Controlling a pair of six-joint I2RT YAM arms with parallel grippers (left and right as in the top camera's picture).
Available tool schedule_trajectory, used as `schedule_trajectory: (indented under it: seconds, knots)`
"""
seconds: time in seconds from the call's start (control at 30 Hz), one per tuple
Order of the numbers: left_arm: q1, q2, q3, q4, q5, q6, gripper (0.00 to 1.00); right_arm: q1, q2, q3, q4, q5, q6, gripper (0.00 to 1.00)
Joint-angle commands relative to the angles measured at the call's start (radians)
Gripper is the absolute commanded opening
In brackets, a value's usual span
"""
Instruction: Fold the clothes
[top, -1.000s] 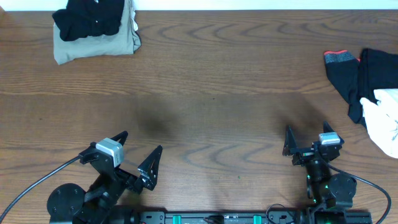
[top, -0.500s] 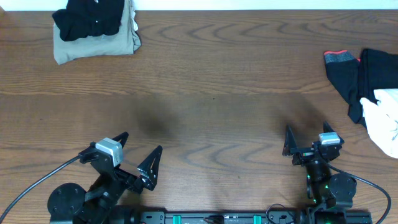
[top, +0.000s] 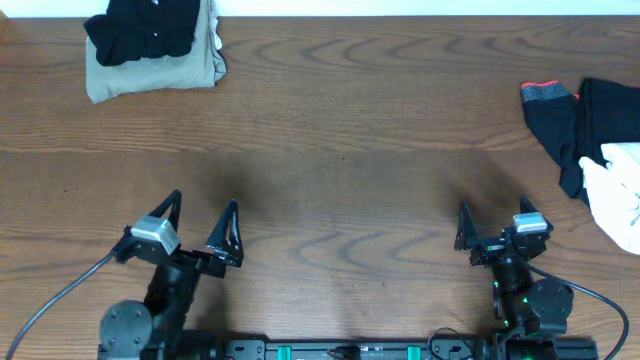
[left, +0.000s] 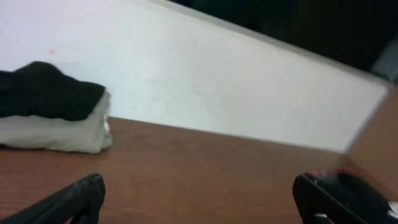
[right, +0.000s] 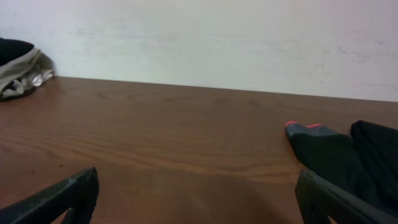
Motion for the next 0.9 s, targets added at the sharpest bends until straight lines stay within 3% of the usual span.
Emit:
schedule_trajectory:
  seconds: [0.0,0.33,0.87]
  knots:
    - [-0.007,-0.064,-0.062,0.040,-0.120,-0.063,0.98,-0.006,-0.006,-0.002,-0.004,-0.008,-0.004,0.99]
    - [-0.007,-0.077,-0.170,0.051,-0.267,-0.143,0.98,-0.006,-0.006,-0.002,-0.004,-0.008,-0.004,0.99]
    - [-0.007,-0.077,-0.354,0.163,-0.293,-0.112,0.98,-0.006,-0.006,-0.002,-0.004,-0.008,-0.004,0.99]
